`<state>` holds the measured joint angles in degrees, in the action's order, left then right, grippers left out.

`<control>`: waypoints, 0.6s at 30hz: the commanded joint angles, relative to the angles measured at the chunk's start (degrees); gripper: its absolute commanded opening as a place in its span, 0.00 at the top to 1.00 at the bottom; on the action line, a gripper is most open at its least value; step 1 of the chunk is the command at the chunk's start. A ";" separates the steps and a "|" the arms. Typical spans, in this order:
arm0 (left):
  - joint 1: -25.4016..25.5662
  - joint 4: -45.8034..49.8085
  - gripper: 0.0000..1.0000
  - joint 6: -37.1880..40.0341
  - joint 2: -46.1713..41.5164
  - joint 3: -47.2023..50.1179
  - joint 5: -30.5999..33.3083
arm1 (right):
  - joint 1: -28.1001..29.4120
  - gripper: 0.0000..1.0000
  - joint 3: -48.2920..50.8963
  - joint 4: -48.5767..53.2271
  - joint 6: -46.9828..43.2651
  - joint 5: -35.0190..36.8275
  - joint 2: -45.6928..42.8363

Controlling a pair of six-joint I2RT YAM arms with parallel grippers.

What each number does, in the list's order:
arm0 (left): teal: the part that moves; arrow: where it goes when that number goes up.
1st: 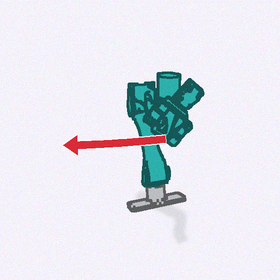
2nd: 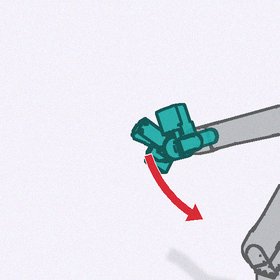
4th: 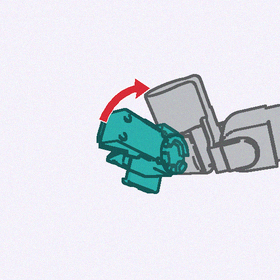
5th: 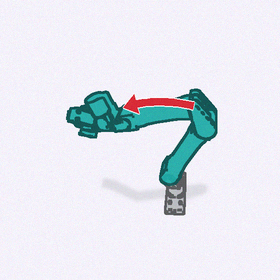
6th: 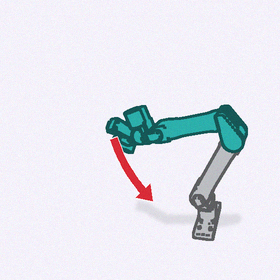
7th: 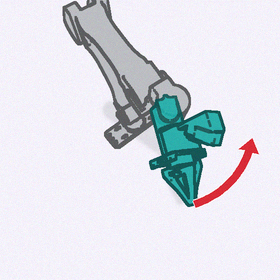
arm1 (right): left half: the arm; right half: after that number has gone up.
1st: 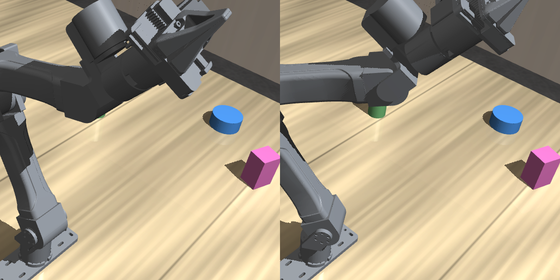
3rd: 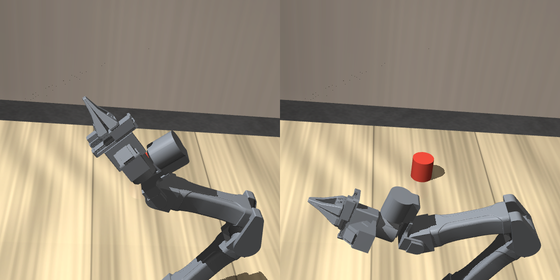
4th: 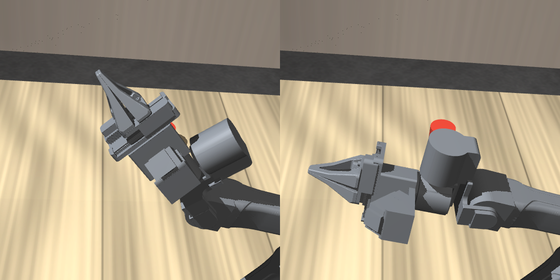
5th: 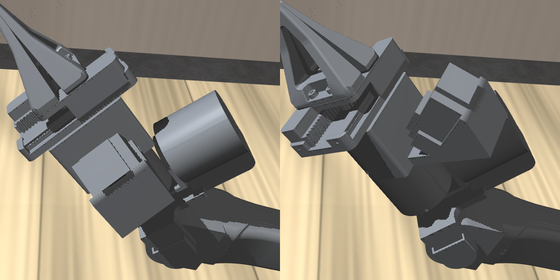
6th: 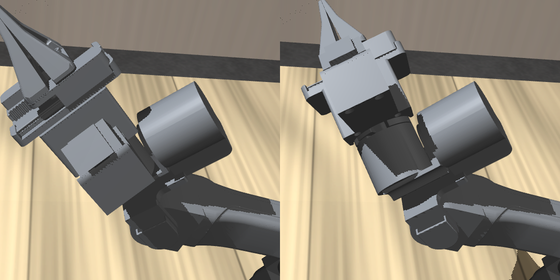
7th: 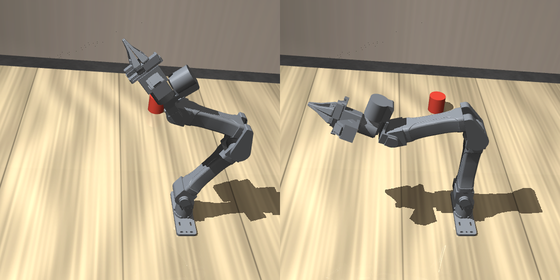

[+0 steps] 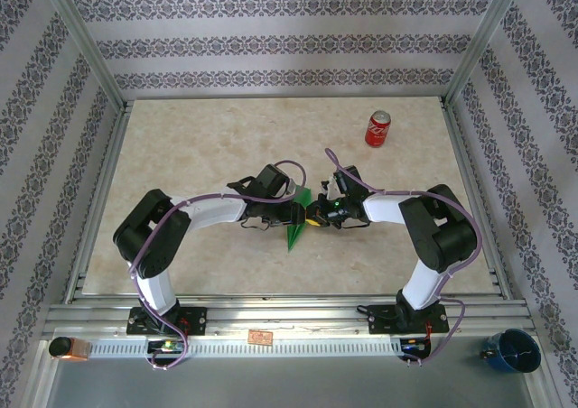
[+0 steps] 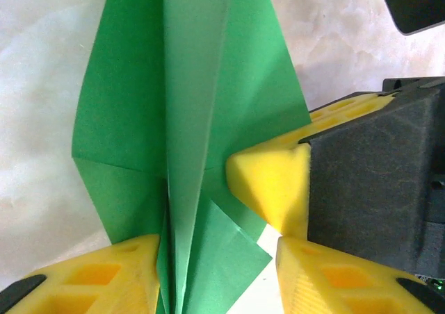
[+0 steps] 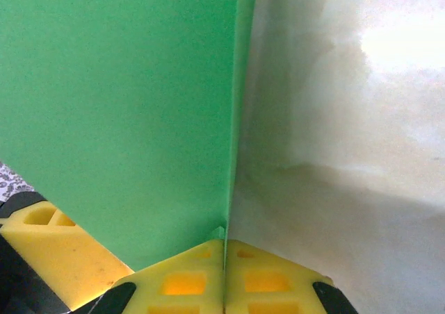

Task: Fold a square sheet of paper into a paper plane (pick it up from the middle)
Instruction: Move a paper plane to the center of the table.

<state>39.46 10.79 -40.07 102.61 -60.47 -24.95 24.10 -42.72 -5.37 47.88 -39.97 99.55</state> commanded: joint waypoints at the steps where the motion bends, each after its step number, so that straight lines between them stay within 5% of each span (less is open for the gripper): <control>1: 1.41 4.27 0.55 2.09 1.54 -1.23 0.07 | -0.37 0.92 -0.35 -1.75 0.56 -1.34 0.52; 13: 1.58 5.08 0.51 3.88 0.81 -0.80 0.21 | -0.37 0.93 -0.35 -2.26 1.02 -1.61 0.21; 18: 1.58 6.13 0.59 4.16 1.59 -1.51 1.40 | -0.37 0.93 -0.35 -2.32 1.08 -1.69 0.46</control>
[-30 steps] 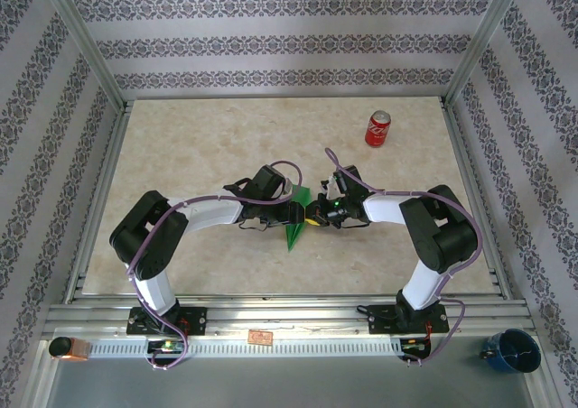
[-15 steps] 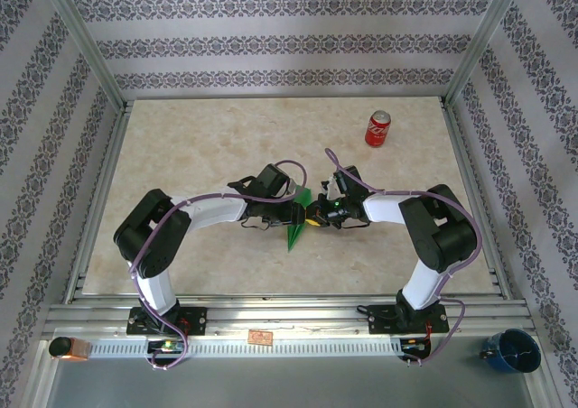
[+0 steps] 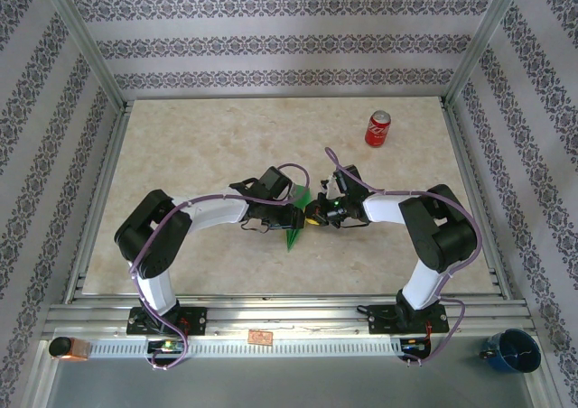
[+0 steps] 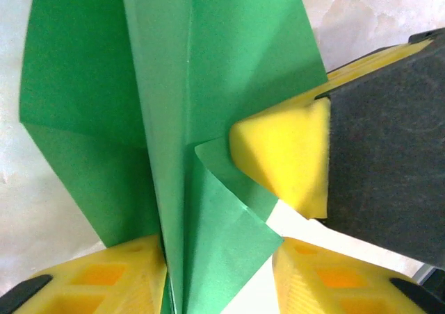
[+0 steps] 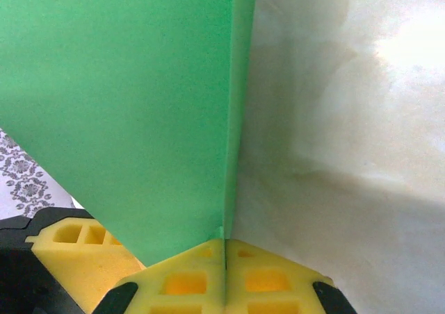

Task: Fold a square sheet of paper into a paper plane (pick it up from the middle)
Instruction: Move a paper plane to the center of the table.

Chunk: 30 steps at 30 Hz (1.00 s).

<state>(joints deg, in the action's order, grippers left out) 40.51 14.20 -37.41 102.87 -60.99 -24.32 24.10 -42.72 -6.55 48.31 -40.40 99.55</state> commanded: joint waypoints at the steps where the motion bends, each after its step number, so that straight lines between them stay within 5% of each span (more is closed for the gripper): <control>1: 0.54 3.04 0.60 1.43 1.37 -1.22 1.31 | -0.37 0.93 -0.28 -1.23 0.66 -1.25 0.47; 11: 0.56 4.48 0.74 1.37 2.76 -3.27 2.98 | -0.37 0.93 -0.08 -1.63 0.69 -1.61 0.65; 30: 0.54 4.66 0.85 1.20 5.31 -5.31 3.65 | -0.37 0.93 -0.08 -2.07 0.68 -2.09 1.44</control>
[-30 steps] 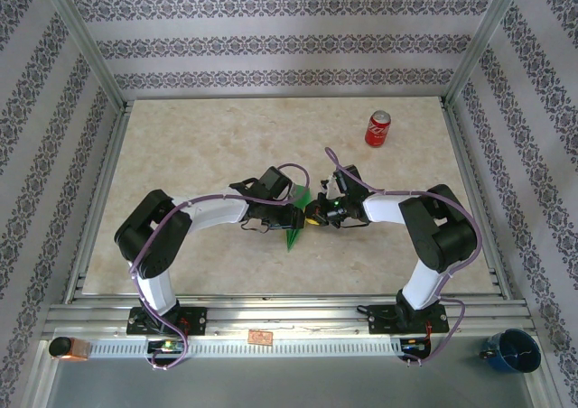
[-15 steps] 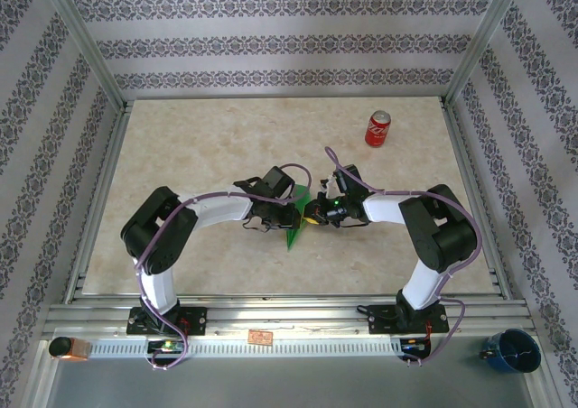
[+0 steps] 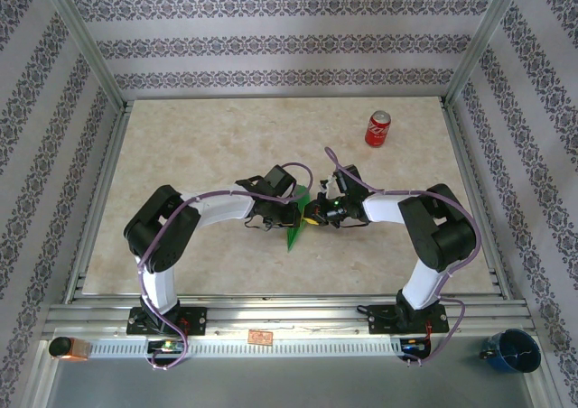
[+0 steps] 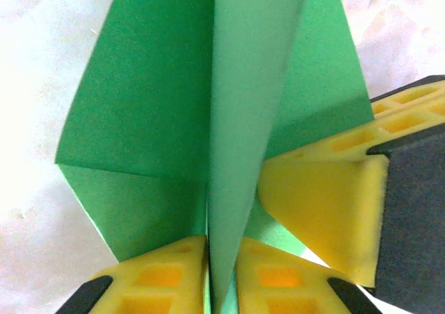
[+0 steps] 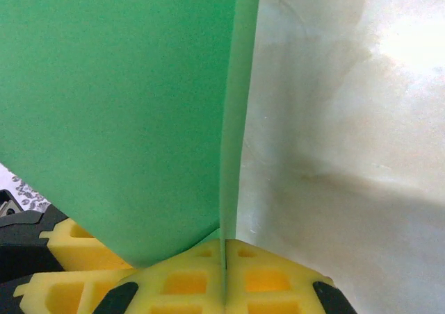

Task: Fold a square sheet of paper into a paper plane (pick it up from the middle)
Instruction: Move a paper plane to the center of the table, then turn over a paper plane at the center of the table.

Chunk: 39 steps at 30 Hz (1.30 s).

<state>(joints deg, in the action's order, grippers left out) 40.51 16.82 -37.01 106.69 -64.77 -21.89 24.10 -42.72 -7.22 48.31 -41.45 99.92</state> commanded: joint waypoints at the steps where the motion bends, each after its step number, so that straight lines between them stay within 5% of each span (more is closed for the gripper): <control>1: 0.53 2.37 0.85 0.95 1.66 -1.70 1.38 | -0.37 0.93 -0.09 -1.39 0.67 -1.09 1.11; 17: 0.64 5.57 0.94 2.03 2.41 -4.23 3.29 | -0.58 0.89 -0.06 -1.97 0.95 -1.34 0.22; 29: 0.46 21.06 0.95 -2.34 0.60 -9.62 23.34 | -6.21 0.72 1.56 2.92 -3.51 0.04 -7.68; 39: 0.10 25.93 0.92 -1.68 5.07 -14.58 24.37 | -6.87 0.69 2.38 2.57 -3.27 0.06 -7.90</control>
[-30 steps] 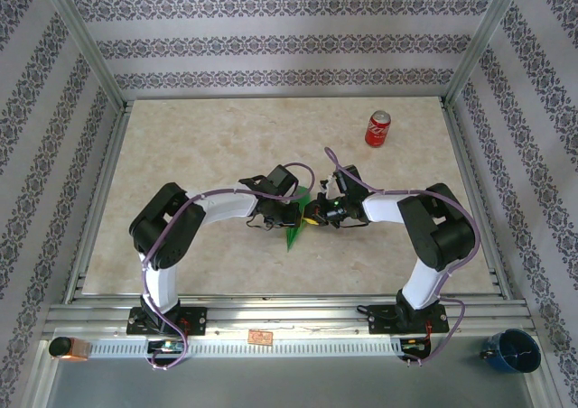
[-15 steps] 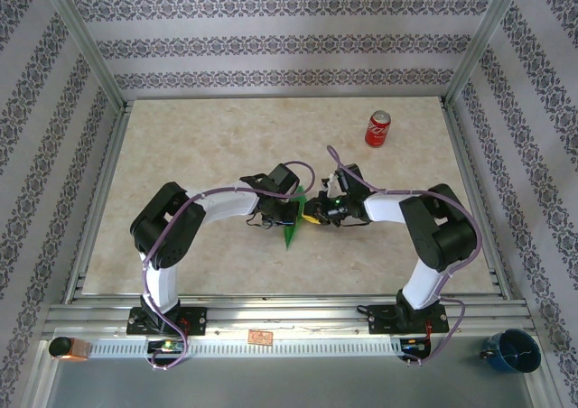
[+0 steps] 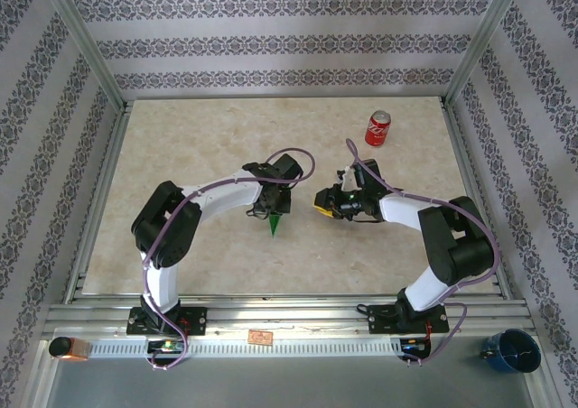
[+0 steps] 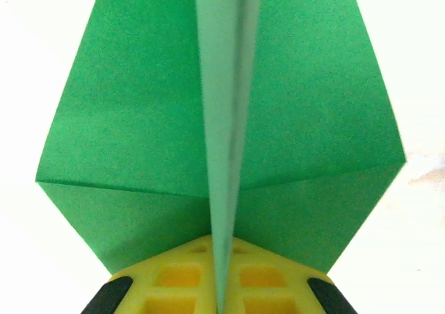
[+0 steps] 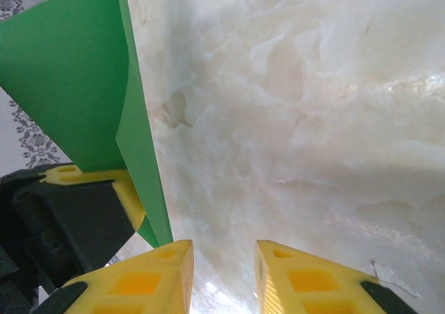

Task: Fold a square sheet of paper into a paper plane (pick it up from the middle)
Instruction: Turn over a paper plane at the center of the table.

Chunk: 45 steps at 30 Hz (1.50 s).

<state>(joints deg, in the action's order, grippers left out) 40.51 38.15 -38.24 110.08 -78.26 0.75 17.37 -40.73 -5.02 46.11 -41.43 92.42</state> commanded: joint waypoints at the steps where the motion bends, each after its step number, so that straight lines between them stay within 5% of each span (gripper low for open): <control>1: 0.09 4.46 0.92 -0.28 1.87 -1.11 1.33 | -0.14 0.69 0.39 0.48 -1.08 0.11 -0.40; 29: -0.26 4.05 0.83 -0.95 6.76 -1.87 1.40 | -0.22 0.69 -0.03 -0.17 -0.40 -0.67 -0.75; 45: -1.99 4.32 0.59 -8.36 11.87 -5.12 5.71 | -1.58 0.62 -2.25 10.13 -11.48 8.93 -10.18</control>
<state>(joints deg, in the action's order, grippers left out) 39.90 40.73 -44.31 118.24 -83.83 4.56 16.38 -41.52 1.02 39.79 -37.28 85.52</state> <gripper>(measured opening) 0.411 0.374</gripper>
